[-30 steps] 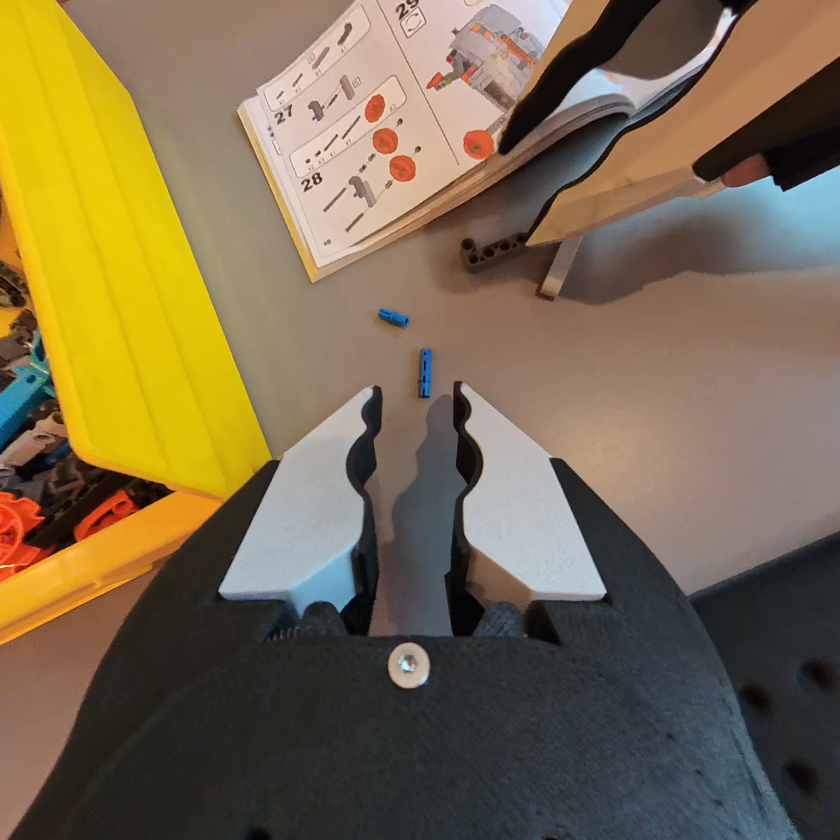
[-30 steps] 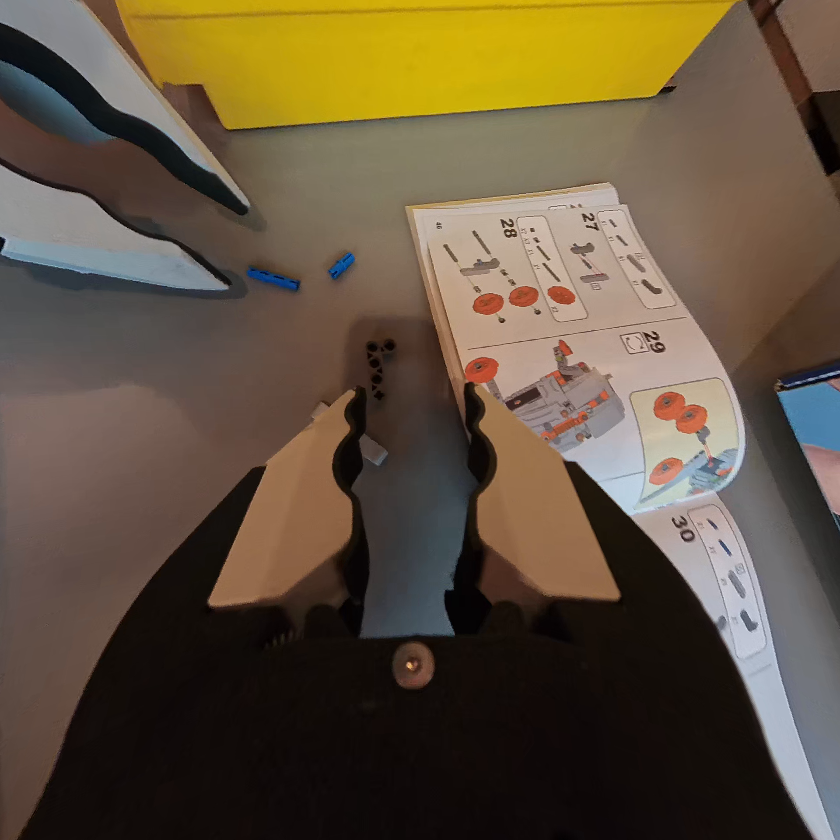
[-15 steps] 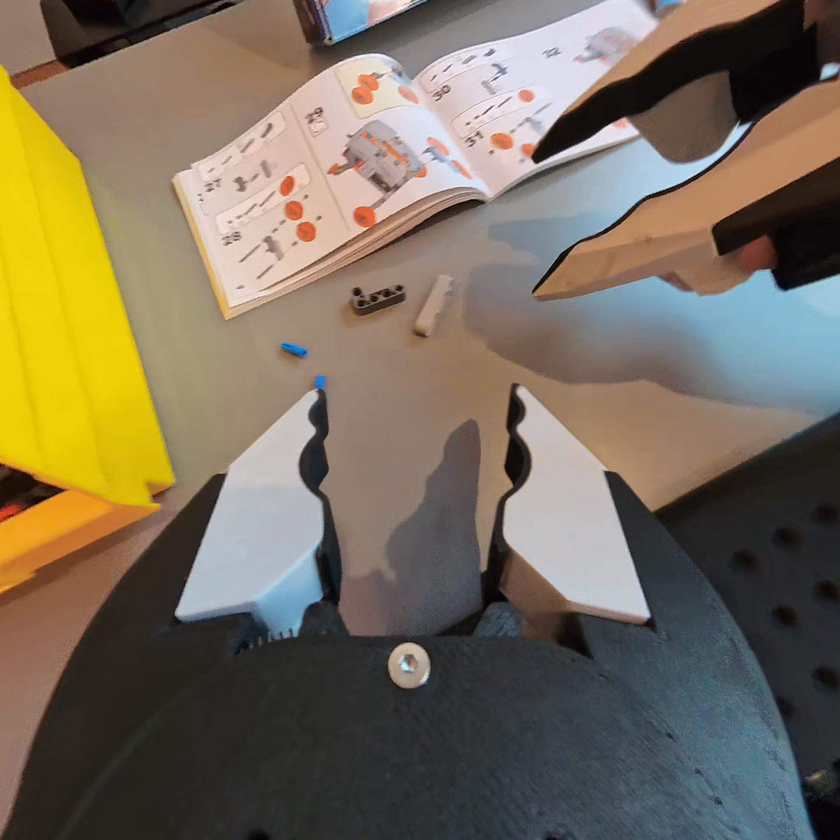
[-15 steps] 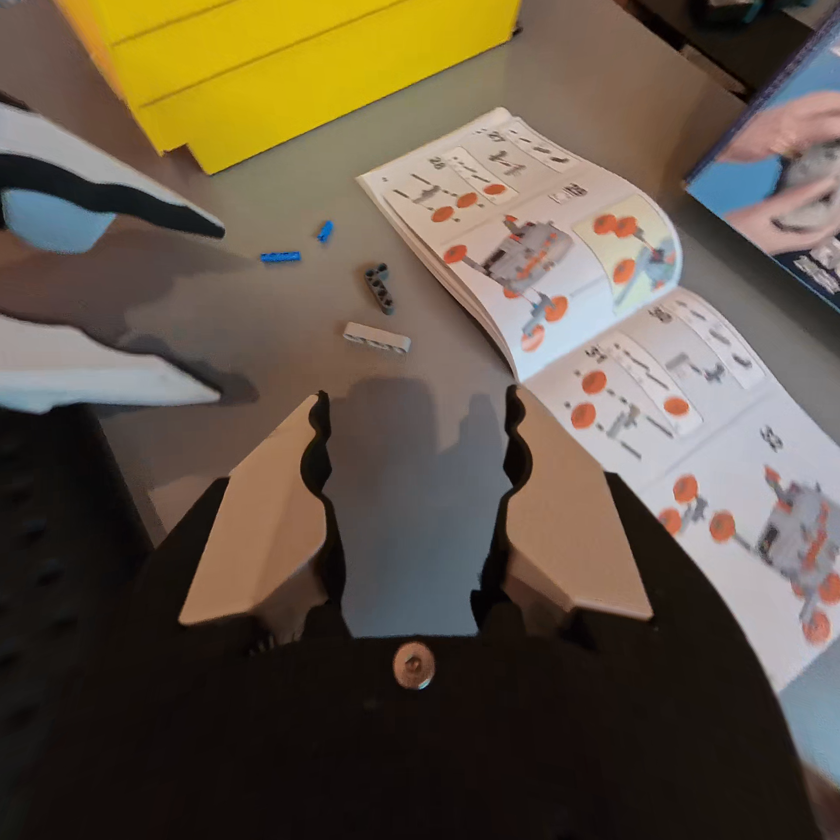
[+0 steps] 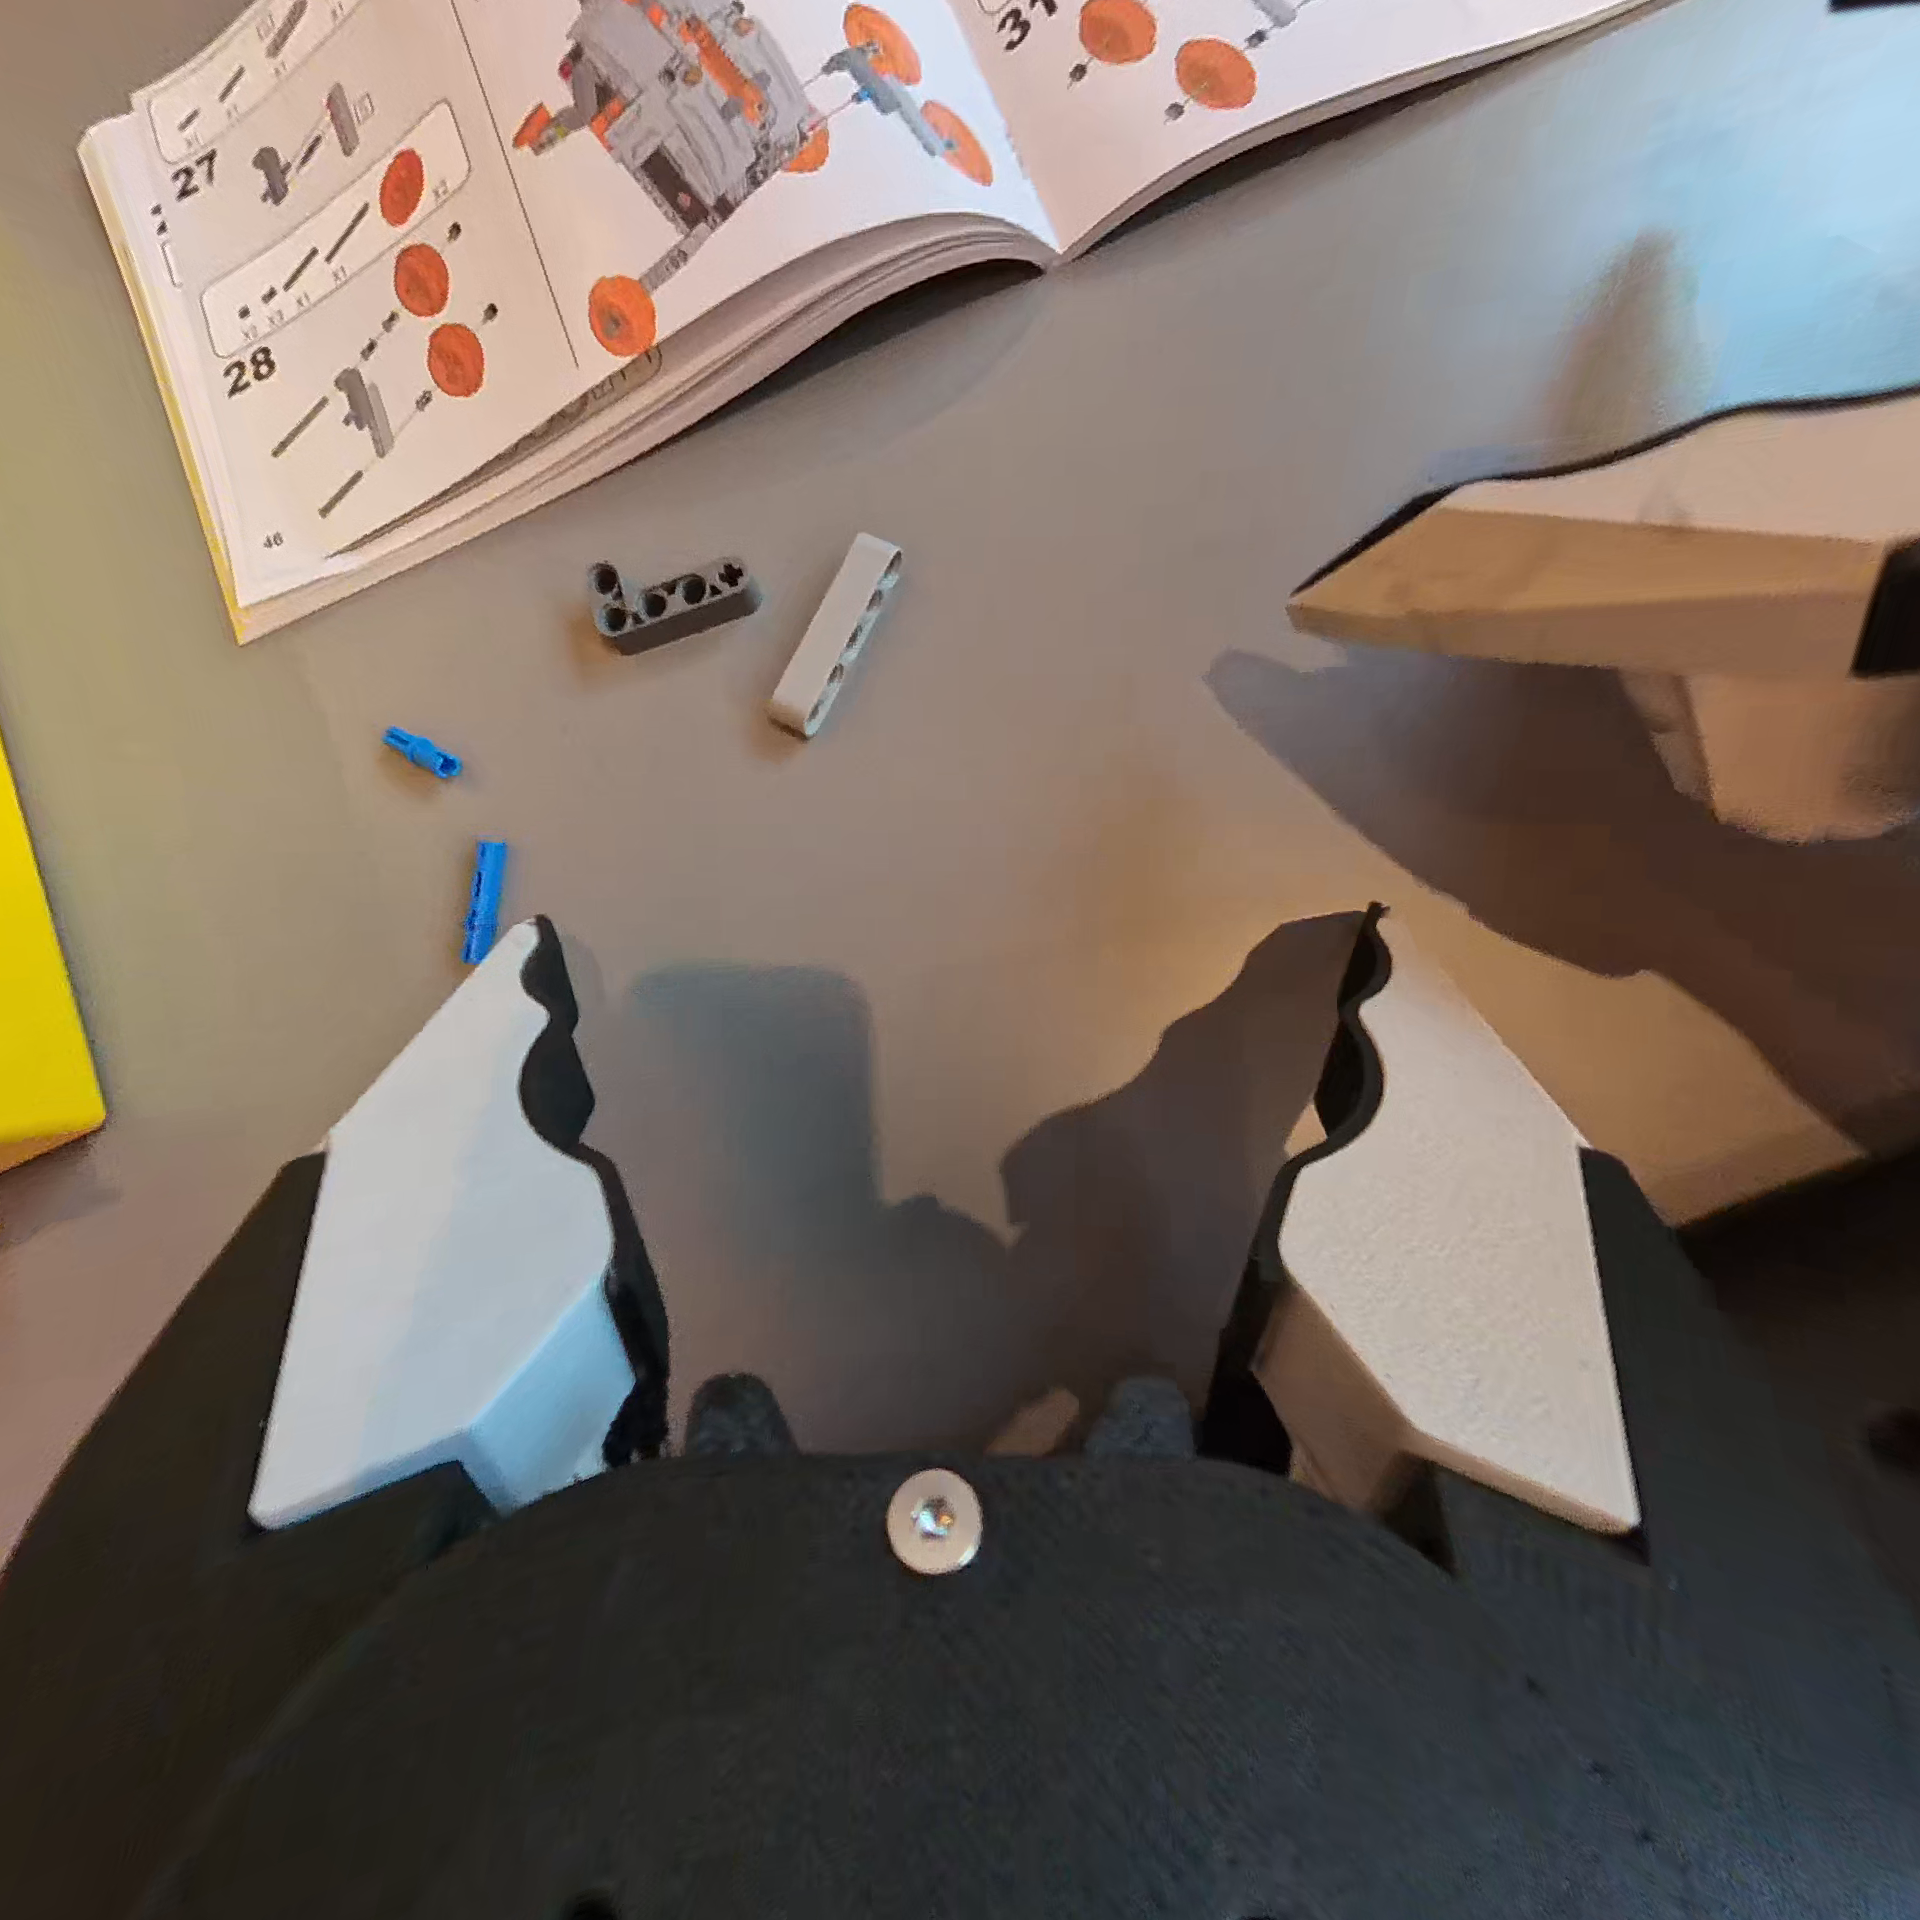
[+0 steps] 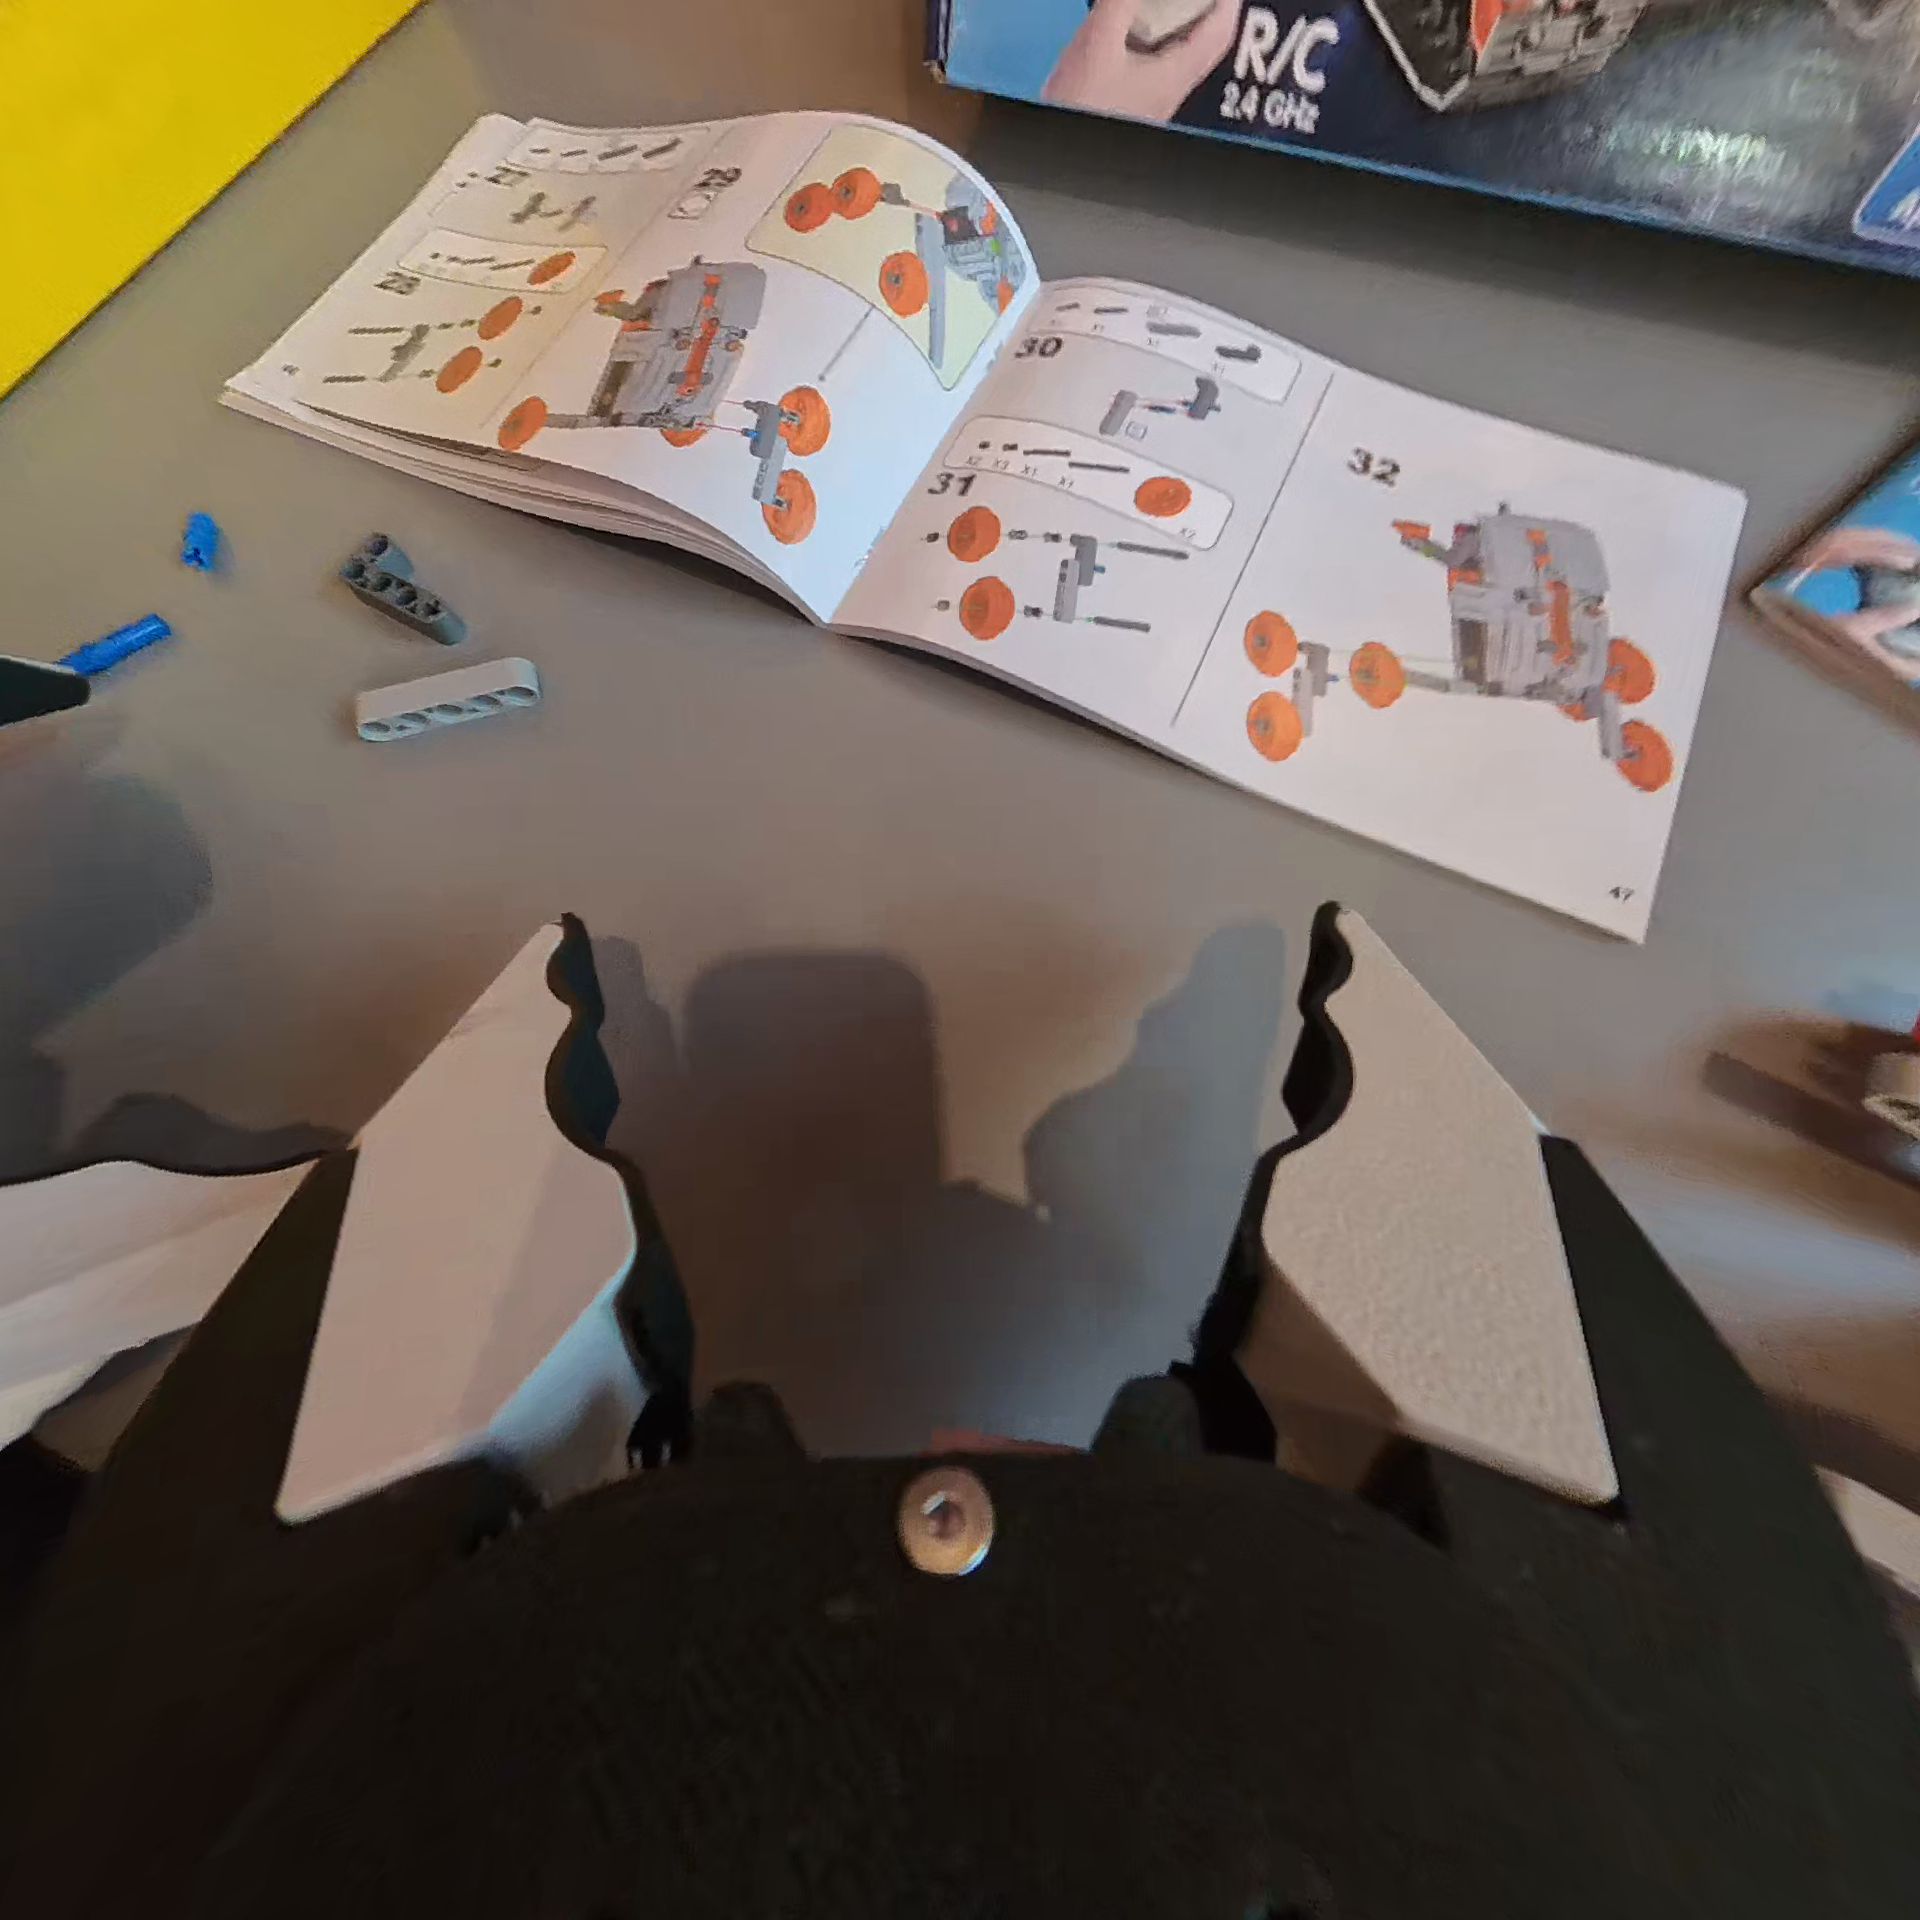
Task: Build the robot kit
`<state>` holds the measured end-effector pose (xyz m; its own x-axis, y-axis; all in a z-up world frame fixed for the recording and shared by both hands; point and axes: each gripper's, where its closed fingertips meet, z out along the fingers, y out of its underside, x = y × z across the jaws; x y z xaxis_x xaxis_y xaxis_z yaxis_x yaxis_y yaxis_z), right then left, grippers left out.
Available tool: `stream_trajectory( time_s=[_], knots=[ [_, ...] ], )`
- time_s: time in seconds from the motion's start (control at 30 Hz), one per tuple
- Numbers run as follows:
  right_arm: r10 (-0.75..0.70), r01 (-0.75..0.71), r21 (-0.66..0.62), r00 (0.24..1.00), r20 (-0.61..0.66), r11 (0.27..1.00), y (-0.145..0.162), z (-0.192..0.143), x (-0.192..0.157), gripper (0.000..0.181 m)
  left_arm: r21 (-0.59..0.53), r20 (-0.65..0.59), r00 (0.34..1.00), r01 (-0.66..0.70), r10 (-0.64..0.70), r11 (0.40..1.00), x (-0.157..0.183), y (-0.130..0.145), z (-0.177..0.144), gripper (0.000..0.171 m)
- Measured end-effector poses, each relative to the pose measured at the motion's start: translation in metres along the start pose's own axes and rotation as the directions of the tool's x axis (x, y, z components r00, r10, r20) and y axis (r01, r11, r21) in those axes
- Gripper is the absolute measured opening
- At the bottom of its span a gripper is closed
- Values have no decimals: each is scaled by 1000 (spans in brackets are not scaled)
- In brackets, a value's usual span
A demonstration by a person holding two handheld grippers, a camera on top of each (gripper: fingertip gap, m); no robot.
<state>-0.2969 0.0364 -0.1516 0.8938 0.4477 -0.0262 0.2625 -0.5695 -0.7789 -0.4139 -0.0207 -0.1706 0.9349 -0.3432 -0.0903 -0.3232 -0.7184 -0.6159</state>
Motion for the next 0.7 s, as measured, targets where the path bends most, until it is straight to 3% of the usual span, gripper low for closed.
stream_trajectory(
  time_s=[0.23, 0.37, 0.6, 0.7],
  knots=[
    [38, -42, -51, 997, -63, 998, 12, 11, 9, 150, -46, -44, 997, 58, -60, 997, -5, -8, 17, 154],
    [63, -69, -50, 992, -113, 996, 12, 11, 16, 151, -34, -38, 997, 71, -72, 997, -12, -15, 25, 158],
    [80, -91, -81, 988, -134, 993, 16, 15, 19, 151, 19, -23, 996, 91, -91, 996, -15, -23, 30, 158],
    [90, -102, -79, 986, -141, 992, 16, 15, 20, 152, 100, -7, 994, 109, -109, 989, -17, -30, 34, 159]
  ],
)
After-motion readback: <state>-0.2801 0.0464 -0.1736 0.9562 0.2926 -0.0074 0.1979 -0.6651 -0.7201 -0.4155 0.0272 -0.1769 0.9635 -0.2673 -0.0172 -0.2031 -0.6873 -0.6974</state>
